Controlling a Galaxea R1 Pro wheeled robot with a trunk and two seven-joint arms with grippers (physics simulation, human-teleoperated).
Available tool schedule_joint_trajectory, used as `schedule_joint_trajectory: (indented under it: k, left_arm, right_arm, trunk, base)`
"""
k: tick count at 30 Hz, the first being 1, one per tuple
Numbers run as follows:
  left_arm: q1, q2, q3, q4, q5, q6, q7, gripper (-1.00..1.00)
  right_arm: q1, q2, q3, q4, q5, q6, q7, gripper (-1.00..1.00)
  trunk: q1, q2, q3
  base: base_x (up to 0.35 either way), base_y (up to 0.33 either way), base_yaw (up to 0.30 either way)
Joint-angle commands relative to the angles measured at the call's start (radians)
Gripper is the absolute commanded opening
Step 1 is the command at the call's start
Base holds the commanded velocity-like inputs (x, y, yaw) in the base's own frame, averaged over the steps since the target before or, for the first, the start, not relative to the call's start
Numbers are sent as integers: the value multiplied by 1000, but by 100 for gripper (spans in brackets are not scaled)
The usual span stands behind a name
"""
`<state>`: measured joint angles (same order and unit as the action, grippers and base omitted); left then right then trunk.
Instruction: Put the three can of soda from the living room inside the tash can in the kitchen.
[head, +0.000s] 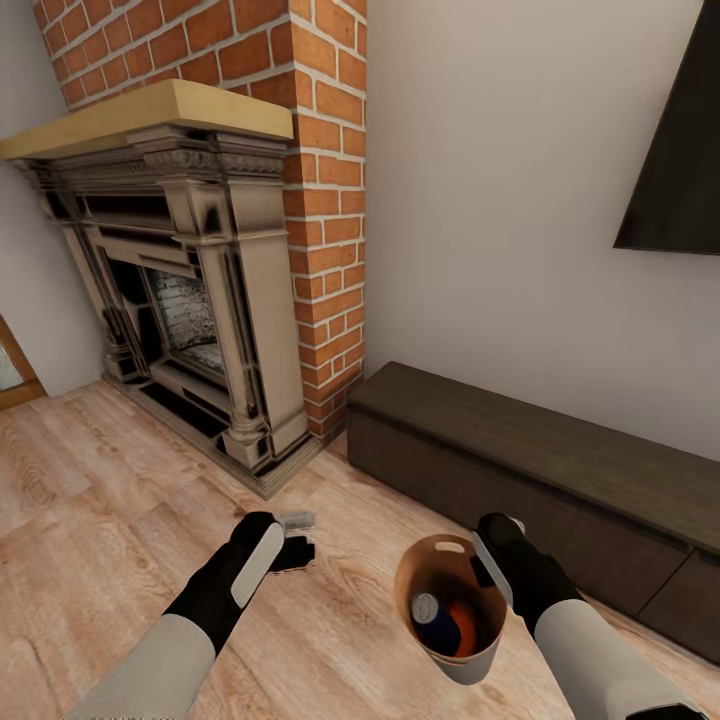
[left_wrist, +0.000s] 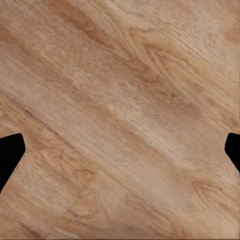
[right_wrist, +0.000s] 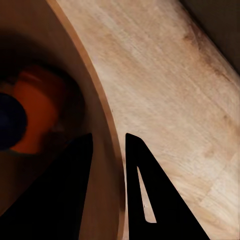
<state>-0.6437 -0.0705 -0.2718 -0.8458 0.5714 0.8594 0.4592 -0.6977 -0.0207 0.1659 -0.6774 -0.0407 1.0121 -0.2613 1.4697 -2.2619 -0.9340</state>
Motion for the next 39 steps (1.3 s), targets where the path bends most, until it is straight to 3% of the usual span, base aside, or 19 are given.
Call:
schedule_joint_trajectory:
  k: [1,4,9,30,39]
  left_arm:
    - [-1,0,1,4,0,-19,0,100]
    - [-3,0,5,20,0,-66,0,100]
    - [-3,0,13,27,2,-84,-2,100]
    - [-4,-1,9,28,3,-89,0,100]
    - [-4,-7,8,45,1,-89,8,100]
  right_arm:
    - [0,0,0,-1,-5,-1,4,-100]
    - [1,0,0,-5,-6,-1,48,-100]
    - [1,0,0,-9,-4,-1,117,-100]
    - [1,0,1,-10,0,-8,124,-100]
    - [4,-1,3,-10,5,-95,131,-100]
  trunk:
    - [0,0,0]
    - [0,0,0]
    - [0,0,0]
    - [0,0,-1]
    - [0,0,-1]
  base:
    - [0,0,0]
    - [0,2,0]
    - [0,53,0]
    - [0,29,9]
    - [0,0,0]
